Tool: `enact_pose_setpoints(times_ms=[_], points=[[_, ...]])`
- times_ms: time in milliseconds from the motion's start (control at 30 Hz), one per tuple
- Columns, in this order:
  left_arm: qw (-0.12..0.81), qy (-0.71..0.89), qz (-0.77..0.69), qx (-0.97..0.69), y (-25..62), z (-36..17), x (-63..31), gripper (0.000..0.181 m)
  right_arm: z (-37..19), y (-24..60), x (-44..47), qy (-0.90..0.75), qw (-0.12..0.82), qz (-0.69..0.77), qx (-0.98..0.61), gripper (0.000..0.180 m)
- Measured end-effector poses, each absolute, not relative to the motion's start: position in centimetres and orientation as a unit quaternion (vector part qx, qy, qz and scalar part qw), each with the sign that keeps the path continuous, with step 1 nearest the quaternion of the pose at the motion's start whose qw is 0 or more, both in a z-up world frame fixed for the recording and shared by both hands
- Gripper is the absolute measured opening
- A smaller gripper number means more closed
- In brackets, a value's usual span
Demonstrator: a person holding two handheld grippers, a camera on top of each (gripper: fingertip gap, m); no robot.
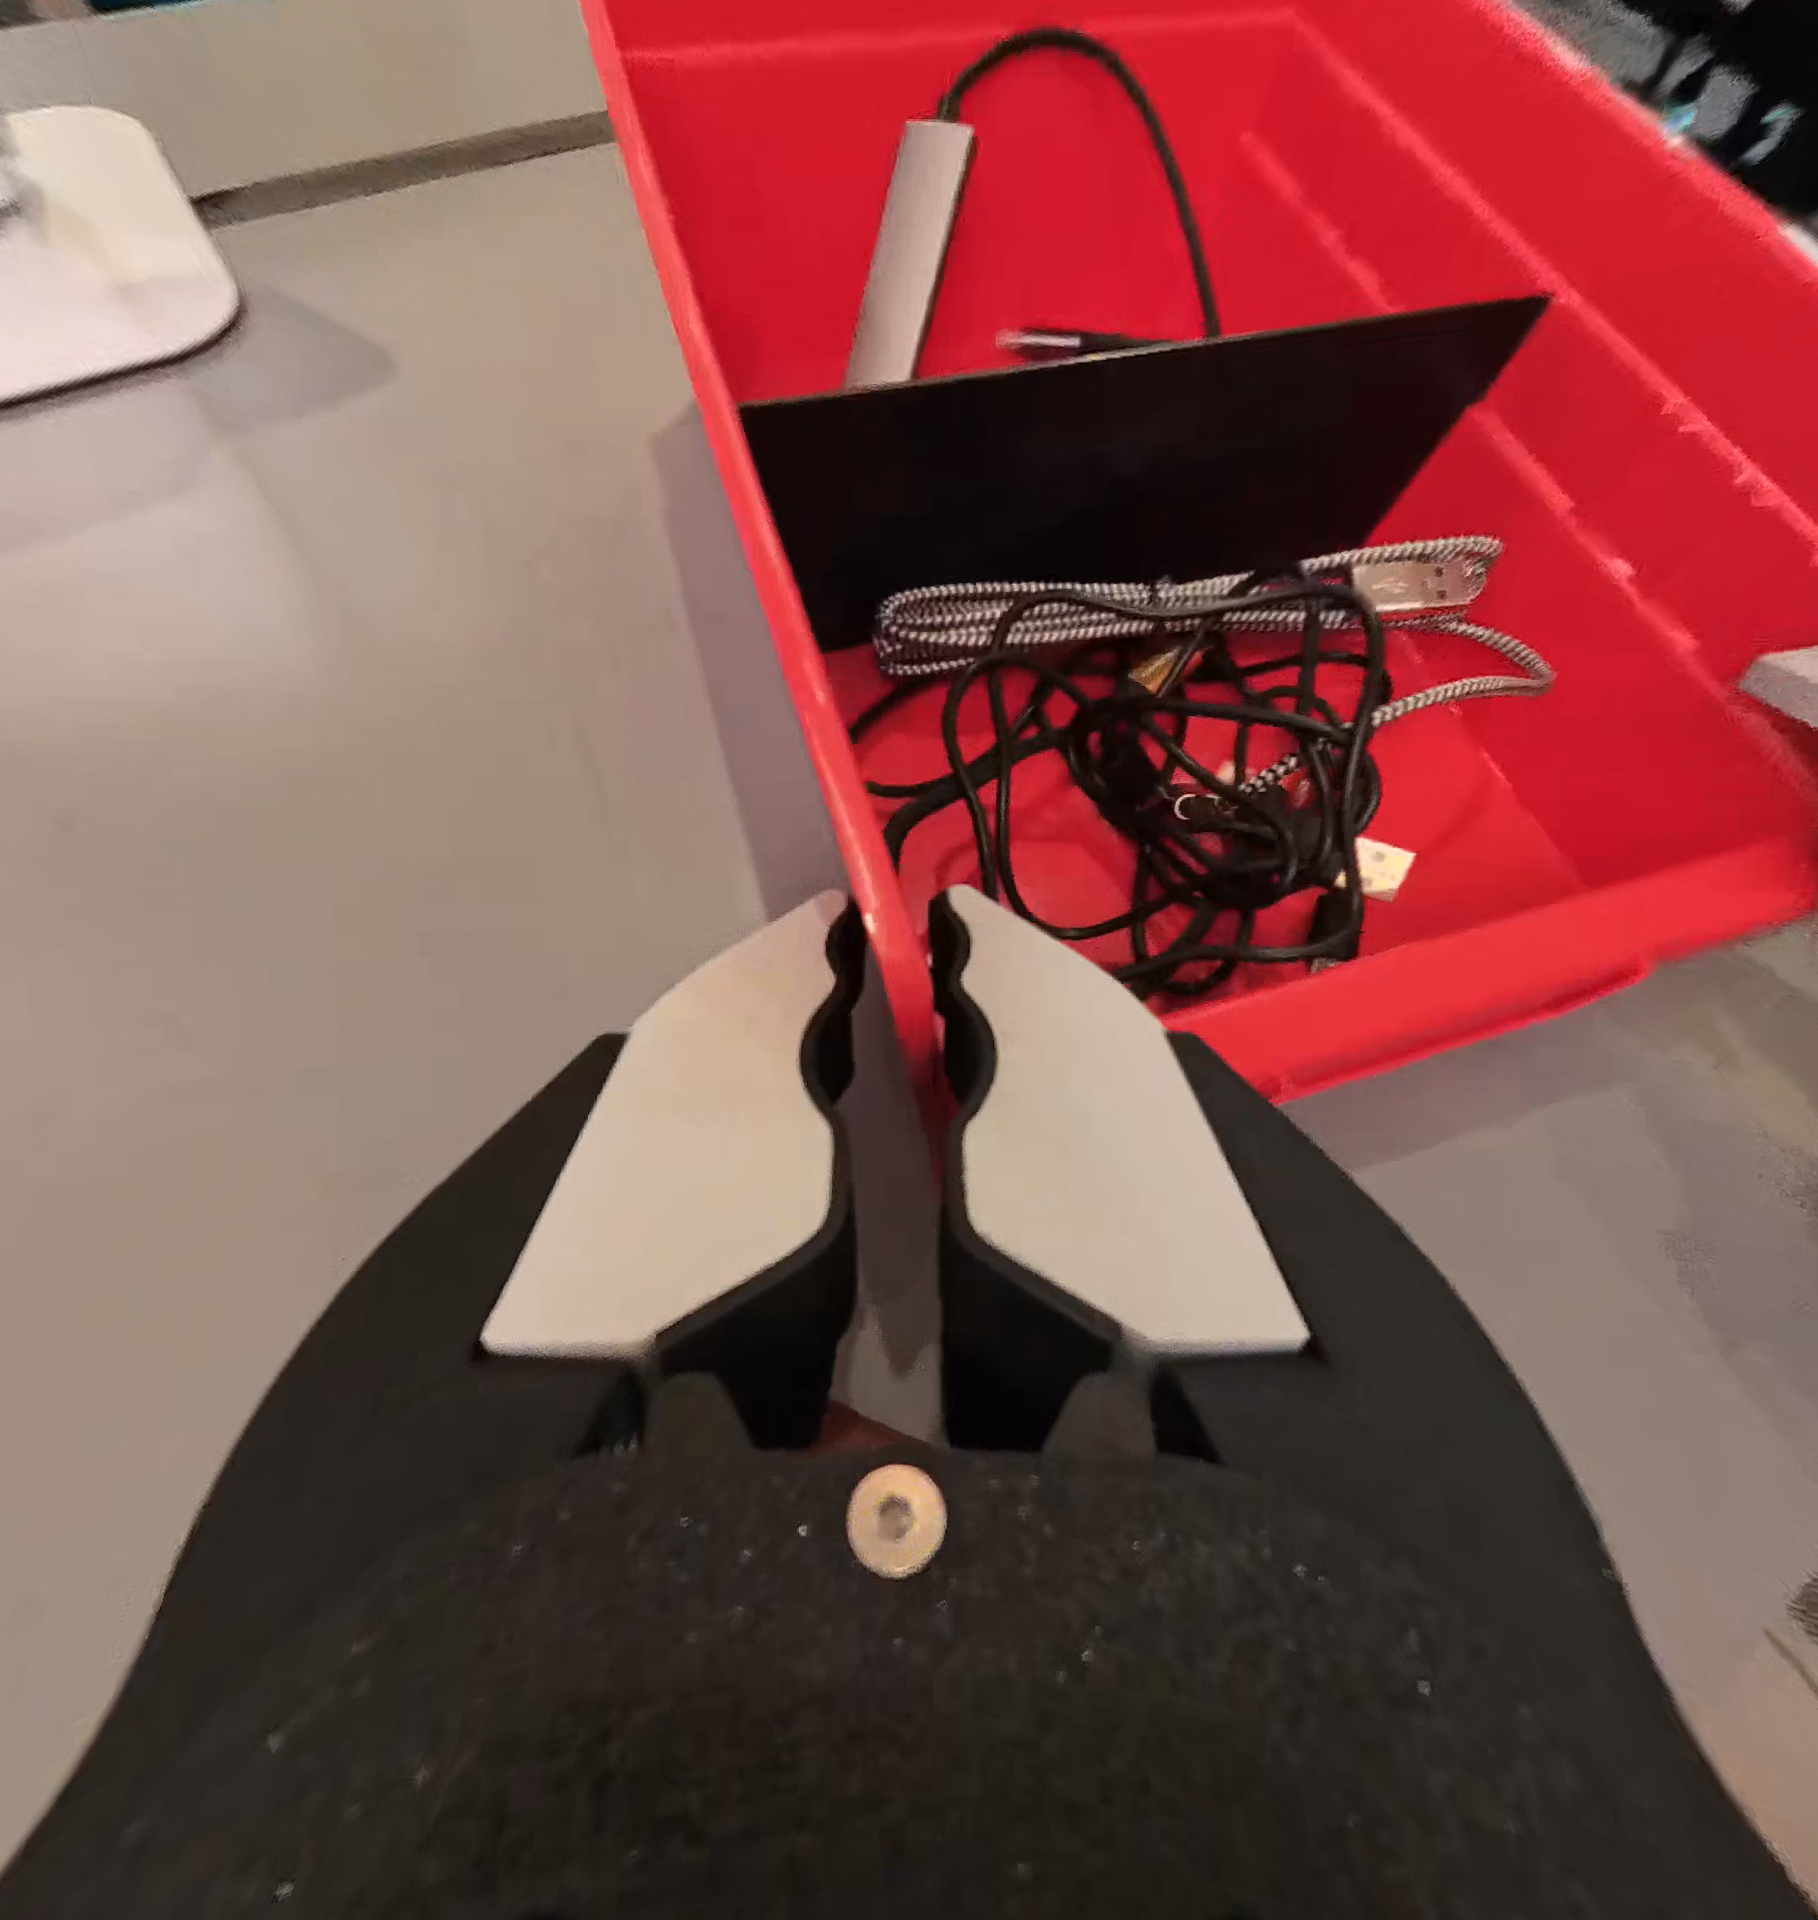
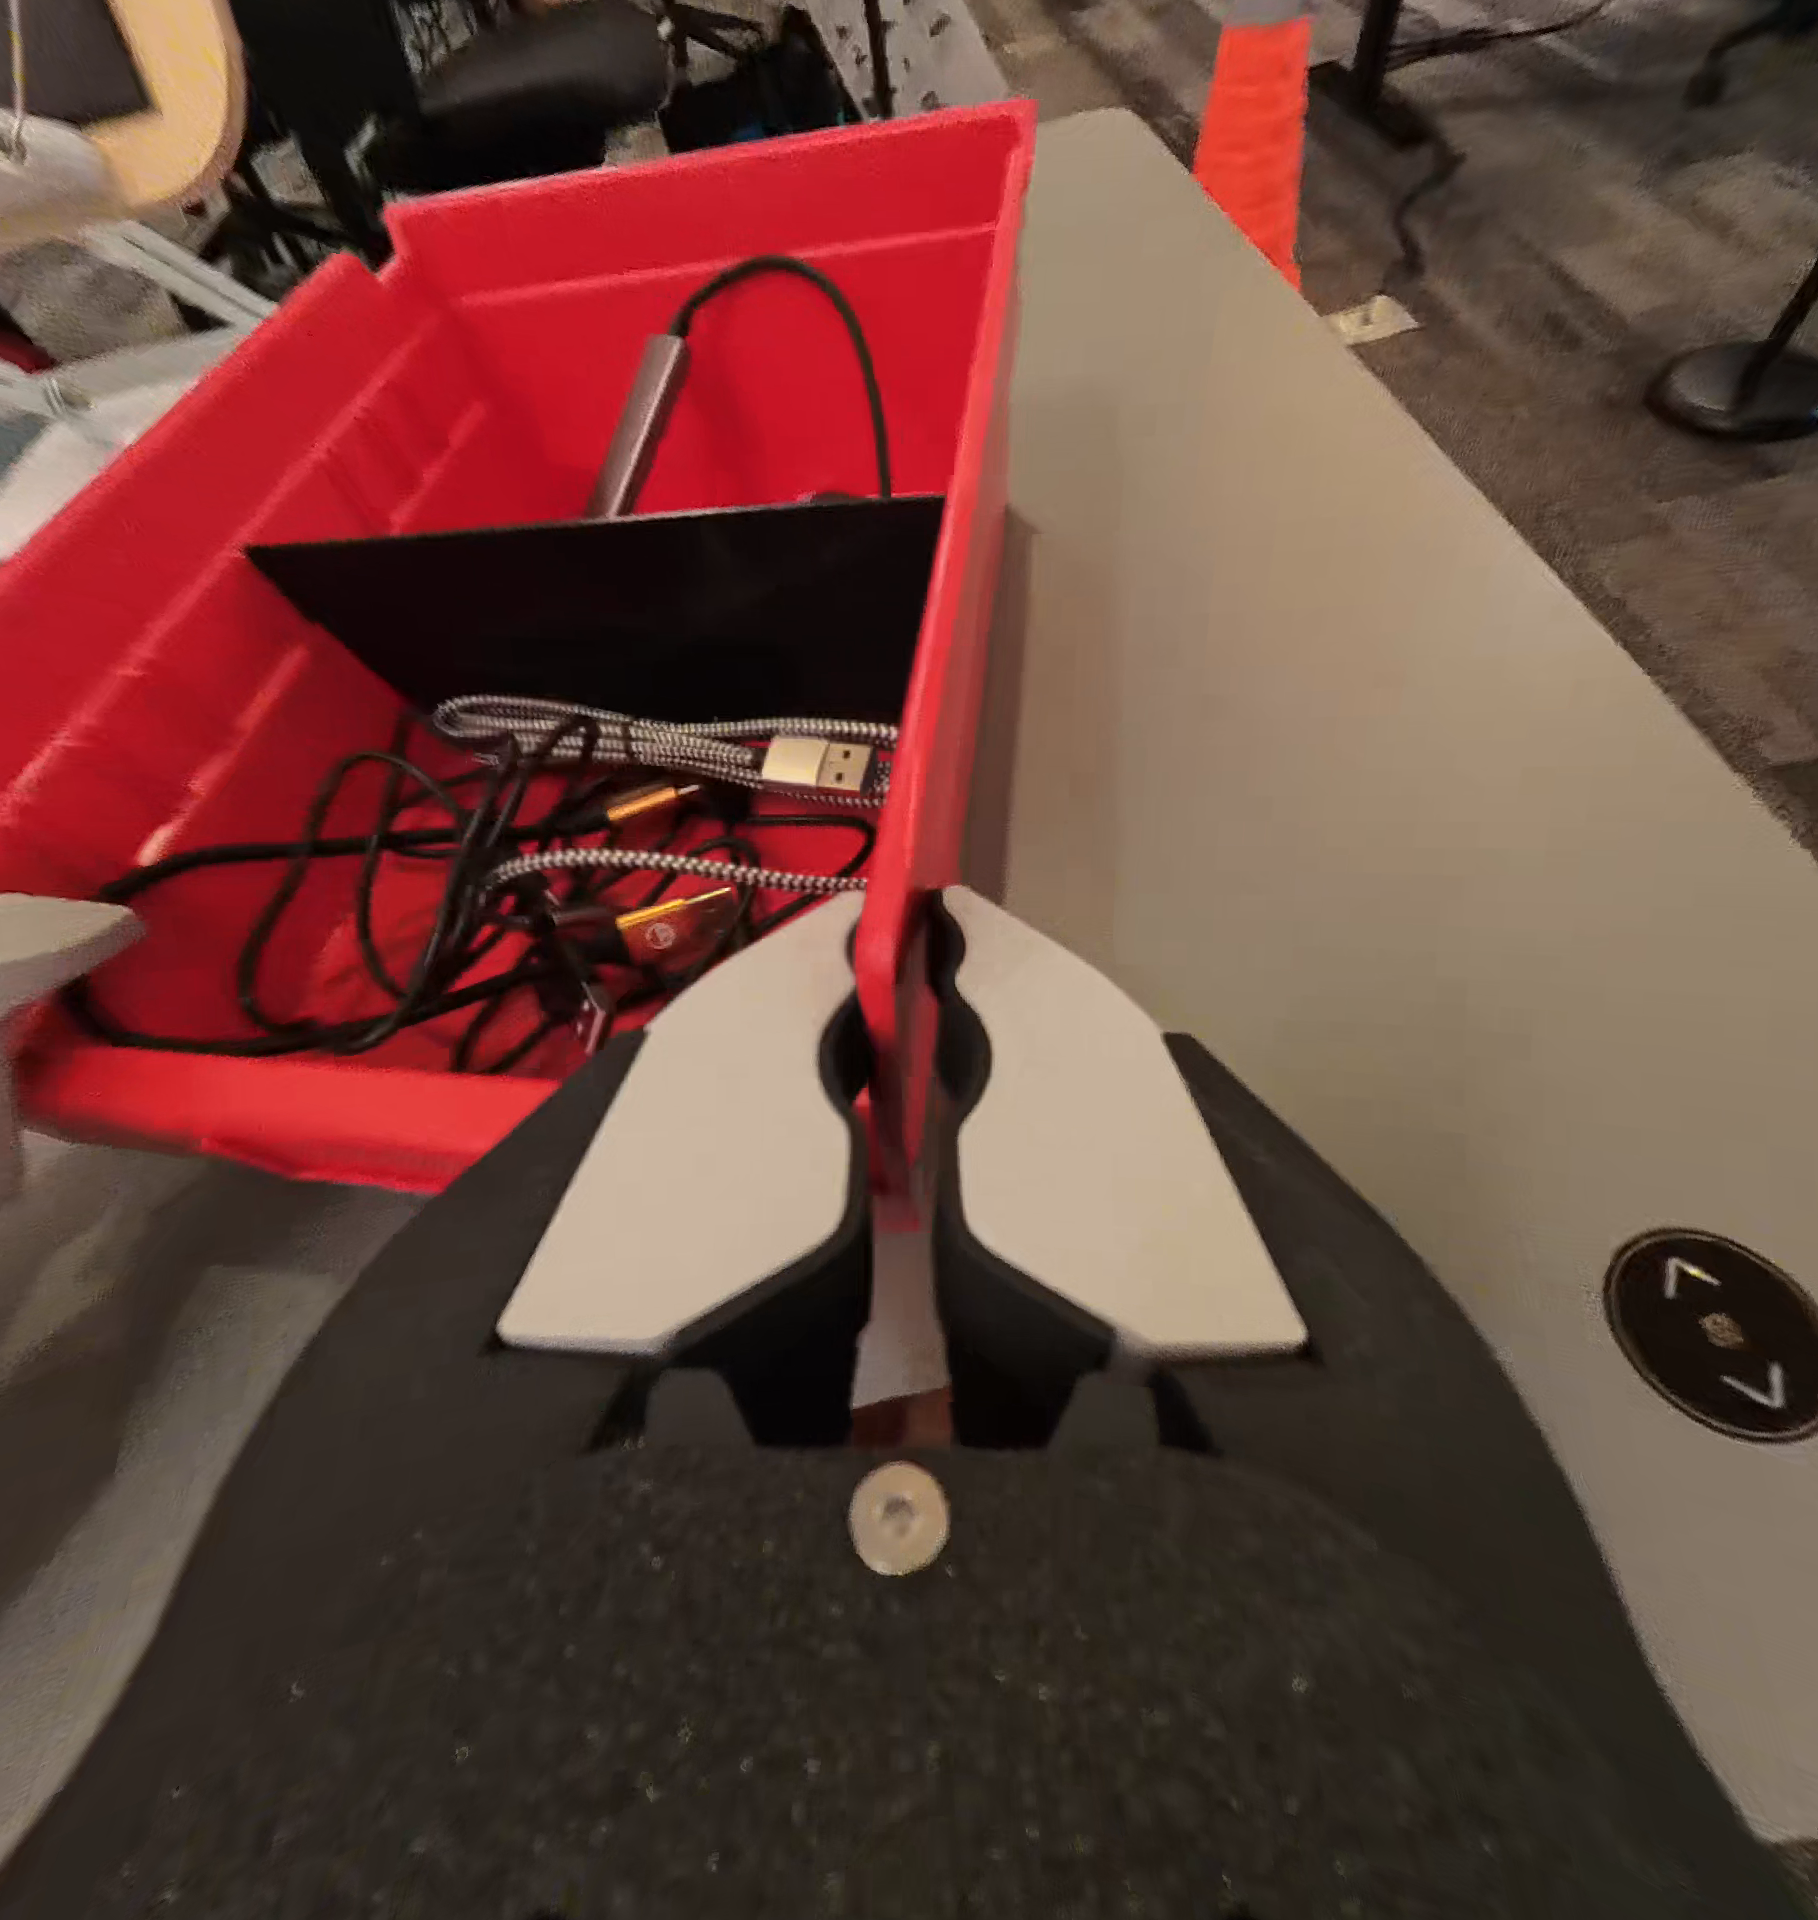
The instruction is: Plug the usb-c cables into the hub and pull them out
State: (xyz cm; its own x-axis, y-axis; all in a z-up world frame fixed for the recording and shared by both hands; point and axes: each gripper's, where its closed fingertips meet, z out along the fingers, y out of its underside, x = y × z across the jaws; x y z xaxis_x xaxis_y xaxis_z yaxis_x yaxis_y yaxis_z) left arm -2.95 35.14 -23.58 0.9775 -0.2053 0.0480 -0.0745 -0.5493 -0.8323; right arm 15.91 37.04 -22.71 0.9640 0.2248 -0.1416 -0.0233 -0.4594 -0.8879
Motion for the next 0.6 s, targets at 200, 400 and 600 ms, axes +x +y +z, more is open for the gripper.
enact_pose_setpoints(times_ms=[200,400,600], points=[[0.508,0.075,0.002,-0.858,32.0,-21.5,-7.7,0.005,-21.2,34.5,11.4,-0.075,0.538,0.115,-0.832,0.003],[0.516,0.027,0.043,-0.855,27.3,-20.2,-18.9,0.004,-20.1,32.0,-0.3,-0.164,0.539,0.131,-0.816,0.004],[0.492,-0.017,0.055,-0.869,25.3,-21.4,-27.2,0.005,-21.5,31.8,-9.2,-0.200,0.502,0.147,-0.829,0.003]])
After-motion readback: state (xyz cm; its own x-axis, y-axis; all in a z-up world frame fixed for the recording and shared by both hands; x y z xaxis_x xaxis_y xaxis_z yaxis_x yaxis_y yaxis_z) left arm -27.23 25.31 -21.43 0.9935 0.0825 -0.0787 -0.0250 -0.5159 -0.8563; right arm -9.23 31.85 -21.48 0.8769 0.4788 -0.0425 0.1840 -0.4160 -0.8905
